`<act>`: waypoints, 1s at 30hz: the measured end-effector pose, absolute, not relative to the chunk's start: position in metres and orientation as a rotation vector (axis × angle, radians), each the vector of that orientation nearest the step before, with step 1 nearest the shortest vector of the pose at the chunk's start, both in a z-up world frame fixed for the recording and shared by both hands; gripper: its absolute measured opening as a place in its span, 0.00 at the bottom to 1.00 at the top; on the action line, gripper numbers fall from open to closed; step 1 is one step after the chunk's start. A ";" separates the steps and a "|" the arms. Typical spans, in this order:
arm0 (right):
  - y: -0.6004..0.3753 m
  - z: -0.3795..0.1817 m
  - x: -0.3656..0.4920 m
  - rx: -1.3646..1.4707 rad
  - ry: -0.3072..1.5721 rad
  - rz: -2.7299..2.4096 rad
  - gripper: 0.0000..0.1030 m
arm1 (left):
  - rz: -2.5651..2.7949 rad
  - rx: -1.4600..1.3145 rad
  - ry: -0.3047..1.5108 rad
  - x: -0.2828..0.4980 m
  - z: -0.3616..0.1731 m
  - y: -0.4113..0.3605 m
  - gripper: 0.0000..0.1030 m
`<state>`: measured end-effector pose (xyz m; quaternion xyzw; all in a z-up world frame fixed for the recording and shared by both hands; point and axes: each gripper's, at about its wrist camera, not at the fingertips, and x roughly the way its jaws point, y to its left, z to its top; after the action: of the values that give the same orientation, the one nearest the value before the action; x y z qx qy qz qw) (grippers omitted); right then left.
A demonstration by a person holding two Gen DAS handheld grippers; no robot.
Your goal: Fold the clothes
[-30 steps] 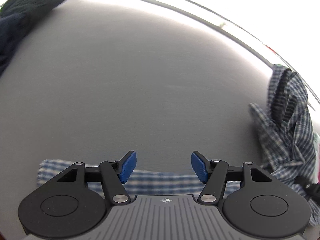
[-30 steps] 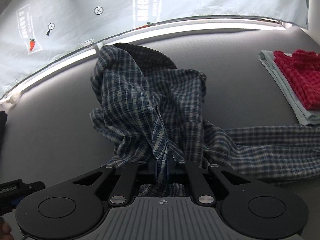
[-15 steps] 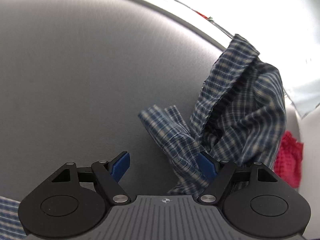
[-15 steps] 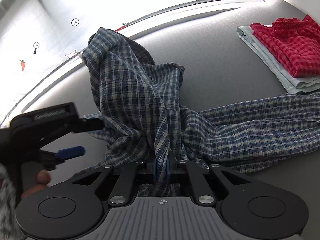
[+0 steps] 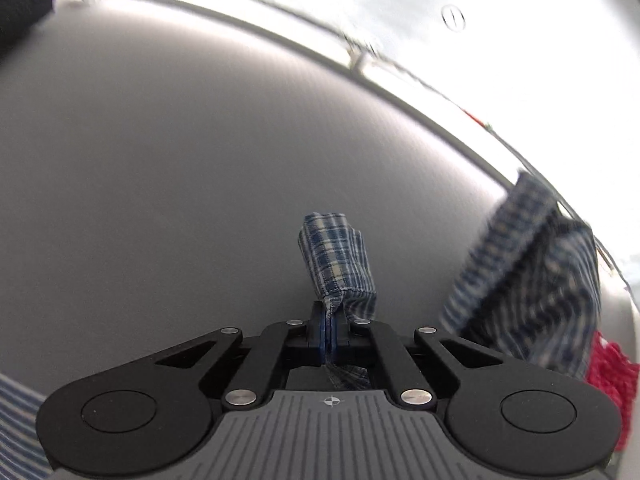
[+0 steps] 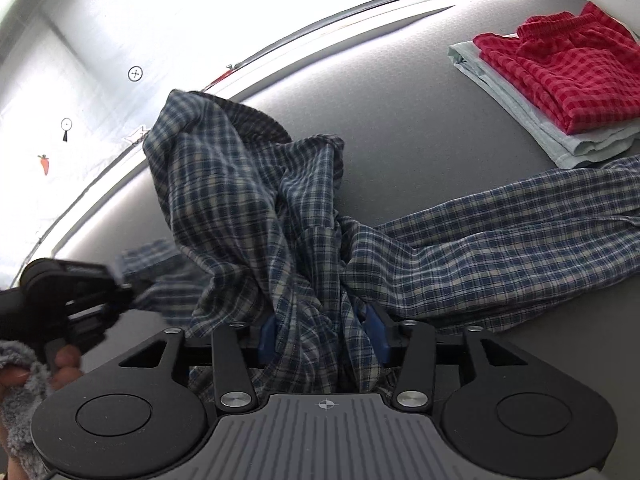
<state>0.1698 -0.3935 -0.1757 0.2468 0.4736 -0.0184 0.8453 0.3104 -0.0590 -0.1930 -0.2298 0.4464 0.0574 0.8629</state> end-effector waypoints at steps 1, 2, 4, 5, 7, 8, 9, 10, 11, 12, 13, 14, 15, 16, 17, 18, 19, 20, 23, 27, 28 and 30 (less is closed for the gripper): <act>-0.392 -0.175 0.169 0.511 0.996 -0.042 0.59 | 0.142 -0.466 0.905 0.309 -0.186 -0.045 0.03; -0.389 -0.174 0.169 0.497 0.994 -0.045 0.60 | 0.161 -0.458 0.877 0.308 -0.180 -0.030 0.03; -0.380 -0.172 0.169 0.476 0.992 -0.051 0.61 | 0.192 -0.475 0.834 0.306 -0.169 0.004 0.03; -0.375 -0.171 0.169 0.468 0.991 -0.052 0.61 | 0.218 -0.482 0.811 0.305 -0.162 0.023 0.03; -0.363 -0.168 0.169 0.447 0.989 -0.058 0.61 | 0.279 -0.452 0.763 0.304 -0.148 0.056 0.03; -0.356 -0.166 0.168 0.433 0.986 -0.068 0.61 | 0.305 -0.435 0.741 0.306 -0.141 0.071 0.03; -0.349 -0.165 0.167 0.420 0.983 -0.077 0.61 | 0.322 -0.417 0.721 0.309 -0.136 0.082 0.03; -0.341 -0.163 0.166 0.411 0.983 -0.086 0.61 | 0.340 -0.398 0.702 0.313 -0.131 0.093 0.03; -0.334 -0.162 0.165 0.402 0.983 -0.096 0.61 | 0.357 -0.378 0.685 0.316 -0.127 0.105 0.03; -0.324 -0.160 0.164 0.399 0.984 -0.107 0.61 | 0.373 -0.354 0.673 0.319 -0.122 0.120 0.03; -0.315 -0.158 0.162 0.397 0.986 -0.119 0.61 | 0.388 -0.333 0.664 0.320 -0.118 0.131 0.03; -0.305 -0.157 0.162 0.396 0.987 -0.125 0.61 | 0.403 -0.309 0.656 0.320 -0.114 0.138 0.03; -0.296 -0.155 0.162 0.391 0.985 -0.137 0.61 | 0.421 -0.276 0.645 0.321 -0.111 0.151 0.03; -0.286 -0.154 0.162 0.385 0.982 -0.150 0.61 | 0.438 -0.243 0.633 0.322 -0.107 0.165 0.03; -0.277 -0.153 0.161 0.379 0.980 -0.163 0.61 | 0.454 -0.209 0.623 0.324 -0.104 0.177 0.03; -0.267 -0.152 0.161 0.374 0.976 -0.176 0.61 | 0.468 -0.174 0.616 0.328 -0.104 0.186 0.03; -0.260 -0.151 0.162 0.371 0.973 -0.188 0.61 | 0.482 -0.139 0.609 0.331 -0.103 0.196 0.03; -0.249 -0.150 0.162 0.370 0.970 -0.210 0.62 | 0.495 -0.110 0.602 0.334 -0.103 0.202 0.03; -0.223 -0.151 0.163 0.388 0.968 -0.237 0.62 | 0.536 -0.029 0.587 0.344 -0.105 0.230 0.03; -0.195 -0.153 0.166 0.398 0.969 -0.243 0.63 | 0.570 0.033 0.591 0.365 -0.116 0.268 0.03; -0.189 -0.152 0.167 0.394 0.967 -0.242 0.63 | 0.579 0.034 0.598 0.369 -0.119 0.274 0.03; -0.178 -0.151 0.168 0.373 0.961 -0.243 0.63 | 0.598 0.040 0.619 0.379 -0.128 0.290 0.04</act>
<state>0.1682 -0.1775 -0.1509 0.1780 0.4586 -0.1159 0.8629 0.3793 0.2896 -0.1277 0.0196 0.3001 0.2897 0.9087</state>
